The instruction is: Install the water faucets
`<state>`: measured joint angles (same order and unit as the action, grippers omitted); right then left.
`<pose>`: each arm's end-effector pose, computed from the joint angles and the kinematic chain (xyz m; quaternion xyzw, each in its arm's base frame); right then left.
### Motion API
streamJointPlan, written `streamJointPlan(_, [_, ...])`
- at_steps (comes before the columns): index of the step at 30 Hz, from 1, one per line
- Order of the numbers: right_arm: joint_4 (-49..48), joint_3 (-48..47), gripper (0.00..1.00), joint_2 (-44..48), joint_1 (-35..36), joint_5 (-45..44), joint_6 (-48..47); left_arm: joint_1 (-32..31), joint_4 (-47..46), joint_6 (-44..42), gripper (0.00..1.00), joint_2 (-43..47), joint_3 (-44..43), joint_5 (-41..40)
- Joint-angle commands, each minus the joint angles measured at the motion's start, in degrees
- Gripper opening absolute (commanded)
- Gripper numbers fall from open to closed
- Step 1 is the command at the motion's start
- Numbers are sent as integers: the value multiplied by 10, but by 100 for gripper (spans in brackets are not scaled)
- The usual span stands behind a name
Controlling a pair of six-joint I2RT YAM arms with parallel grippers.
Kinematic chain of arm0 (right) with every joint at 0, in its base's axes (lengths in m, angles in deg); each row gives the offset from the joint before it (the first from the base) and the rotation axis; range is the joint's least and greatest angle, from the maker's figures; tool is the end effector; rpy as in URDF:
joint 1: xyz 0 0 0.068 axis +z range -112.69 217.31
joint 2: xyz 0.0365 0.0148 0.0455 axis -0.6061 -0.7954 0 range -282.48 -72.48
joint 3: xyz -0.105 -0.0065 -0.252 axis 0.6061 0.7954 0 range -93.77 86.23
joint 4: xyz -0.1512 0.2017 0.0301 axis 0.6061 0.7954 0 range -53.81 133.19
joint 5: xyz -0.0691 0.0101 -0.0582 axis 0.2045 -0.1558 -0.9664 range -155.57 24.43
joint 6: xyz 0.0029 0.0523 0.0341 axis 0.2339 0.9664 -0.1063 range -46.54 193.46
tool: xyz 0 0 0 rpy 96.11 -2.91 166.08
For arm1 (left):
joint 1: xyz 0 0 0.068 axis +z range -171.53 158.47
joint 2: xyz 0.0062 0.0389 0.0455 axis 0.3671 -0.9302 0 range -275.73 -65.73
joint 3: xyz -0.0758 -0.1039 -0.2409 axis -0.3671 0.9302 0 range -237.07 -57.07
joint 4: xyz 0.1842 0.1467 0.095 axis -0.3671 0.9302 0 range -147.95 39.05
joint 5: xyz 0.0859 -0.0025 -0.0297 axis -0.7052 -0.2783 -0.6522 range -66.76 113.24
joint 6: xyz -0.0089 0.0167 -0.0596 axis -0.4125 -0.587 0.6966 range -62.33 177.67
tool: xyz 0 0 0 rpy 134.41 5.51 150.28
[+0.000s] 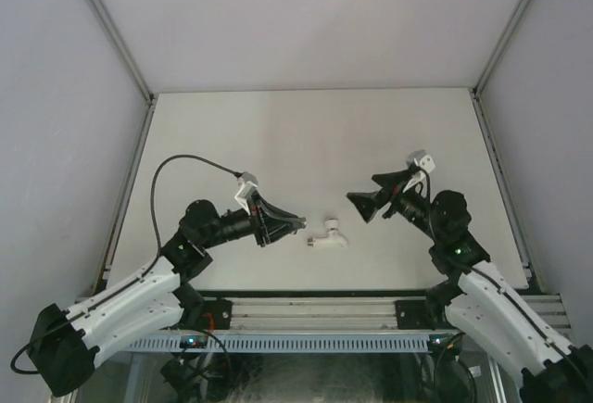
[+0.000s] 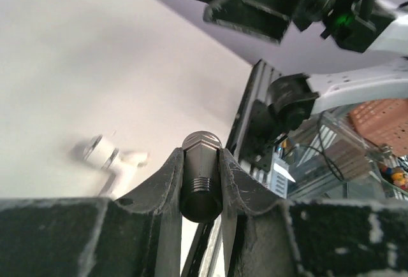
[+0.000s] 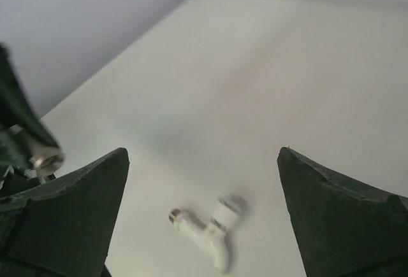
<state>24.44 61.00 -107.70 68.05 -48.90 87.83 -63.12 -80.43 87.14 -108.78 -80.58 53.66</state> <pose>0.1369 0.0974 0.2876 -0.2011 0.6670 0.3657 0.6172 0.1226 -0.1410 0.2771 0.2592 0.6409 -0.5536 0.4643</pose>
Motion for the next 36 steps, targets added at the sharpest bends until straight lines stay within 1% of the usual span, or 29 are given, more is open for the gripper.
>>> streamJointPlan(1, [39, 45, 96, -70, -153, 157, 234, 3, 5, 19, 0, -26, 39, -55])
streamJointPlan(3, [22, 78, 94, -97, -188, 194, 273, 3, -10, 43, 0, -44, 62, -57])
streamJointPlan(5, [20, 92, 95, -123, -196, 217, 264, 3, -15, 61, 0, -67, 76, -62])
streamJointPlan(7, [43, 93, 96, -153, -197, 217, 252, 3, -42, 78, 0, -99, 90, -52])
streamJointPlan(11, [-8, 117, 95, -209, -196, 230, 250, 2, -147, 127, 0, -191, 104, -10])
streamJointPlan(14, [-29, 108, 94, -268, -196, 244, 235, 1, -211, 150, 0, -260, 105, 16])
streamJointPlan(16, [-57, 95, 92, -314, -195, 263, 239, 3, -281, 171, 0, -304, 108, 17])
streamJointPlan(18, [-92, 76, 88, -364, -191, 289, 242, 4, -337, 194, 0, -339, 113, 6])
streamJointPlan(20, [-127, 63, 86, -408, -178, 306, 250, 5, -383, 210, 0, -386, 104, 16])
streamJointPlan(24, [-158, 50, 85, -462, -140, 287, 257, 22, -476, 241, 0, -432, 118, 21])
streamJointPlan(28, [-181, 49, 86, -488, -117, 257, 263, 50, -488, 240, 0, -444, 133, 40])
streamJointPlan(30, [-182, 45, 86, -500, -114, 253, 262, 53, -488, 236, 0, -447, 139, 45])
streamJointPlan(33, [-196, 41, 86, -516, -107, 259, 268, 54, -458, 221, 0, -461, 140, 58])
streamJointPlan(36, [-196, 37, 86, -526, -92, 248, 269, 54, -456, 215, 0, -497, 142, 51])
